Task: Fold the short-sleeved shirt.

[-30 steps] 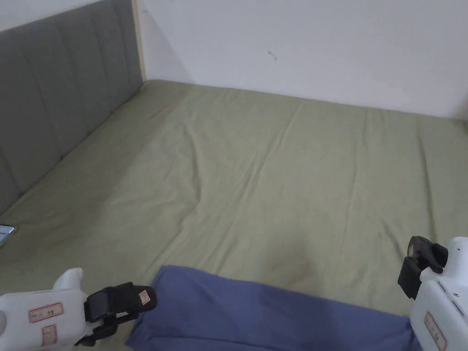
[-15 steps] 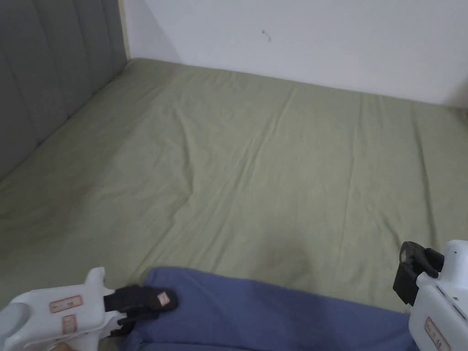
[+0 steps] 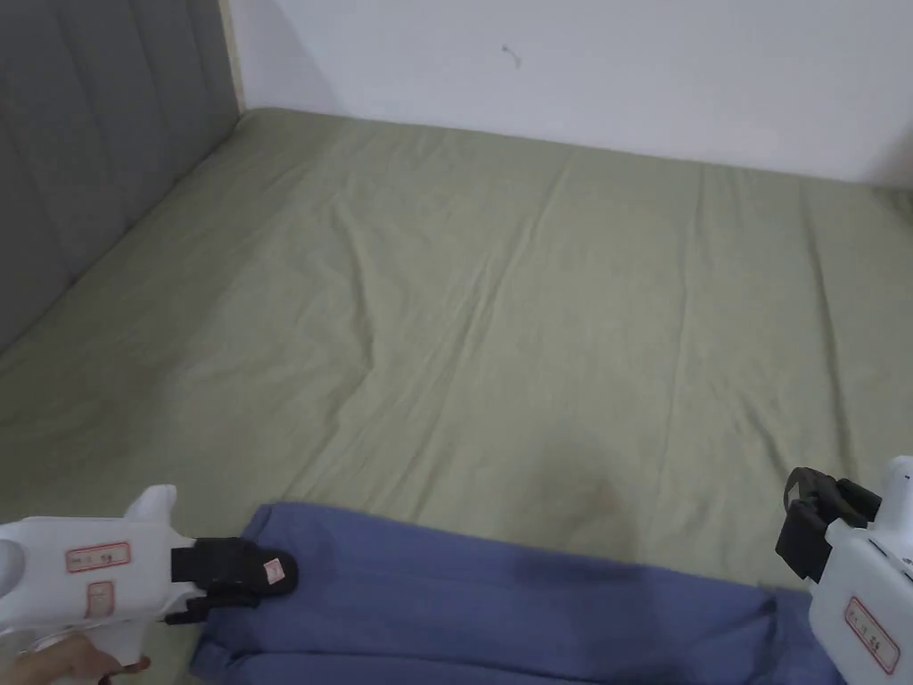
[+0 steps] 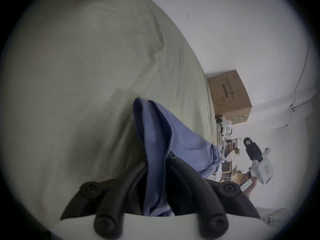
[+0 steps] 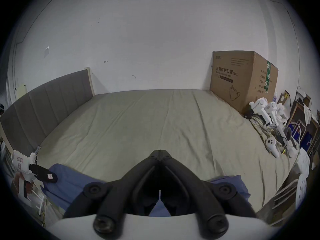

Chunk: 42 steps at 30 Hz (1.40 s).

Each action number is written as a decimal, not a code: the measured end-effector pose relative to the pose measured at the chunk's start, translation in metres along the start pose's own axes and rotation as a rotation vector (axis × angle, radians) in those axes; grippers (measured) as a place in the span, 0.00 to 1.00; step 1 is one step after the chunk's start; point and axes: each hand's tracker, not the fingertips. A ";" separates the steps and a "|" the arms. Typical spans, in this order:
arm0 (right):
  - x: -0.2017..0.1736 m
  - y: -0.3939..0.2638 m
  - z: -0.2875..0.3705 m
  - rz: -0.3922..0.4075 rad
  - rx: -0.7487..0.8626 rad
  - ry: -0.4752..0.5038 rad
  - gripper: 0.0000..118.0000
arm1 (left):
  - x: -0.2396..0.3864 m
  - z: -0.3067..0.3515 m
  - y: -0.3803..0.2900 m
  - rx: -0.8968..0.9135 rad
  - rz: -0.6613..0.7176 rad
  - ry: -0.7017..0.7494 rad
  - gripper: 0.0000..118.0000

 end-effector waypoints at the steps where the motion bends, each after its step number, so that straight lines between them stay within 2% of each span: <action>1: 0.001 0.000 0.000 -0.003 0.000 -0.001 0.00 | -0.001 0.004 0.001 0.000 0.018 -0.001 0.07; 9: 0.015 -0.004 0.001 -0.049 -0.016 0.006 0.00 | 0.036 0.008 -0.004 0.008 -0.081 0.129 0.07; 13: 0.026 -0.005 0.005 -0.058 -0.016 0.009 0.00 | 0.083 0.009 -0.009 0.044 -0.158 0.184 0.07; 17: 0.043 -0.005 0.010 -0.093 -0.011 0.003 0.00 | 0.144 -0.002 -0.022 0.049 -0.278 0.157 0.07; 23: 0.076 -0.008 0.019 -0.154 -0.001 -0.007 0.00 | 0.221 -0.069 -0.051 -0.053 -0.396 0.071 0.07; 29: 0.105 -0.015 0.026 -0.199 -0.001 -0.031 0.00 | 0.251 -0.164 -0.082 -0.221 -0.448 0.055 0.08; 30: 0.110 -0.016 0.027 -0.208 -0.003 -0.037 0.00 | 0.251 -0.181 -0.086 -0.253 -0.454 0.059 0.13; 31: 0.114 -0.018 0.027 -0.217 -0.006 -0.043 0.00 | 0.249 -0.193 -0.089 -0.285 -0.437 0.083 0.25; 32: 0.117 -0.019 0.027 -0.223 -0.009 -0.045 0.00 | 0.250 -0.202 -0.094 -0.307 -0.429 0.088 0.46; 33: 0.121 -0.021 0.028 -0.231 -0.011 -0.049 0.00 | 0.248 -0.211 -0.097 -0.327 -0.446 0.078 0.77; 34: 0.124 -0.023 0.028 -0.235 -0.014 -0.049 0.00 | 0.247 -0.217 -0.101 -0.316 -0.443 0.080 0.91; 35: 0.126 -0.024 0.027 -0.237 -0.019 -0.048 0.00 | 0.247 -0.218 -0.103 -0.311 -0.441 0.084 0.95; 40: 0.131 -0.028 0.027 -0.244 -0.035 -0.046 0.00 | 0.250 -0.189 -0.095 -0.255 -0.407 0.044 0.93; 41: 0.130 -0.029 0.027 -0.245 -0.035 -0.043 0.00 | 0.248 -0.180 -0.092 -0.239 -0.391 0.027 0.91; 42: 0.130 -0.029 0.027 -0.245 -0.035 -0.042 0.00 | 0.244 -0.170 -0.088 -0.211 -0.375 0.018 0.81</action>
